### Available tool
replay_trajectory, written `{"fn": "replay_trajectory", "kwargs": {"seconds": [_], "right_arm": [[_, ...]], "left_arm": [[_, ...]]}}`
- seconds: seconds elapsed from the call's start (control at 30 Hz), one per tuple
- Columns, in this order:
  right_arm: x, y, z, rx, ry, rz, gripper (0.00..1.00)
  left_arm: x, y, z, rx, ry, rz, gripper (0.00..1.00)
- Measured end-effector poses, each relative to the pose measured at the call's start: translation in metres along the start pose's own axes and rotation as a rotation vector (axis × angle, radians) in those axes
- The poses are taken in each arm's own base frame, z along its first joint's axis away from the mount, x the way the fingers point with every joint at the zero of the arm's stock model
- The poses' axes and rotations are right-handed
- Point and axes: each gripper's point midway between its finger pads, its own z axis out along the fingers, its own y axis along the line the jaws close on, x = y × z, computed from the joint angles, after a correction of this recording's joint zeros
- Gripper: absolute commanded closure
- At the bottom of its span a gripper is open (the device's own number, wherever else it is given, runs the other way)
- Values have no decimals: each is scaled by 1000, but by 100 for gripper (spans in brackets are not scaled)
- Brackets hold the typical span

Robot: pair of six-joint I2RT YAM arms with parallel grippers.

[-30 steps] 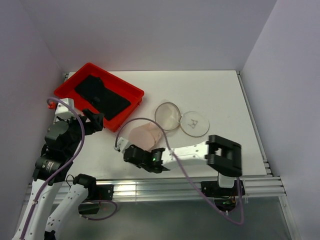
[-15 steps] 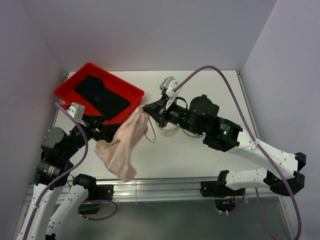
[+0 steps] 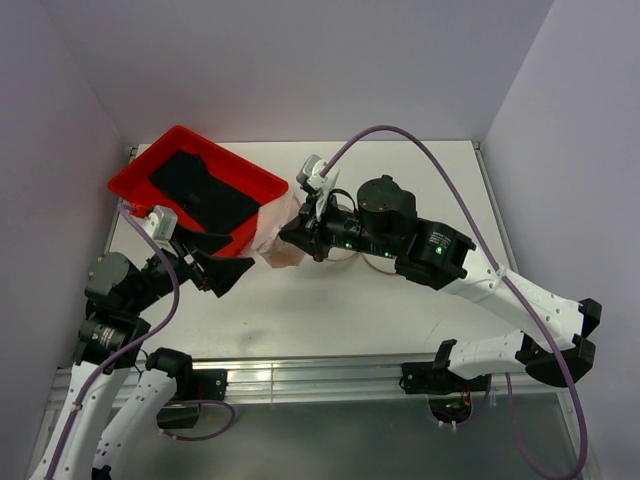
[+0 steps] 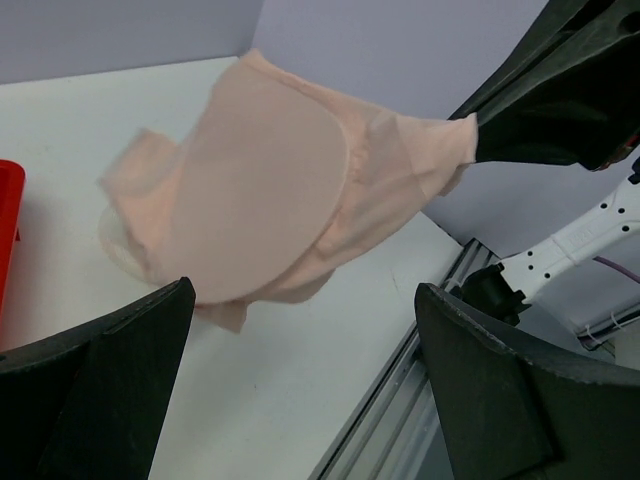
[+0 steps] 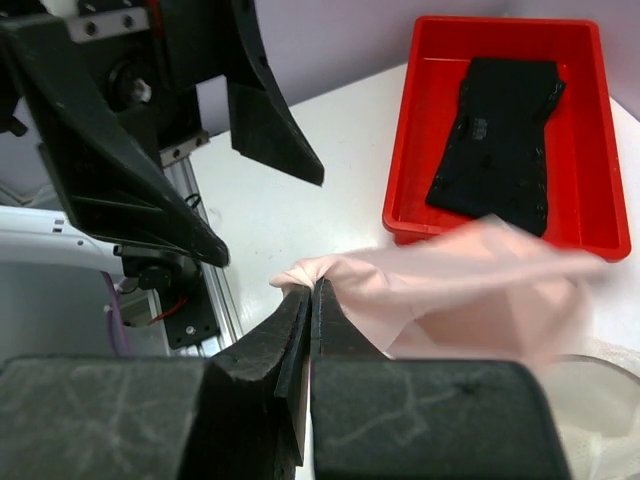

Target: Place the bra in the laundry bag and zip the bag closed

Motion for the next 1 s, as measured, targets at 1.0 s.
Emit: {"fn": "replay_trajectory", "kwargs": {"seconds": [1.0], "right_arm": [[-5, -11, -3, 67, -22, 94, 100]], "left_arm": [[35, 31, 11, -71, 77, -81, 1]]}}
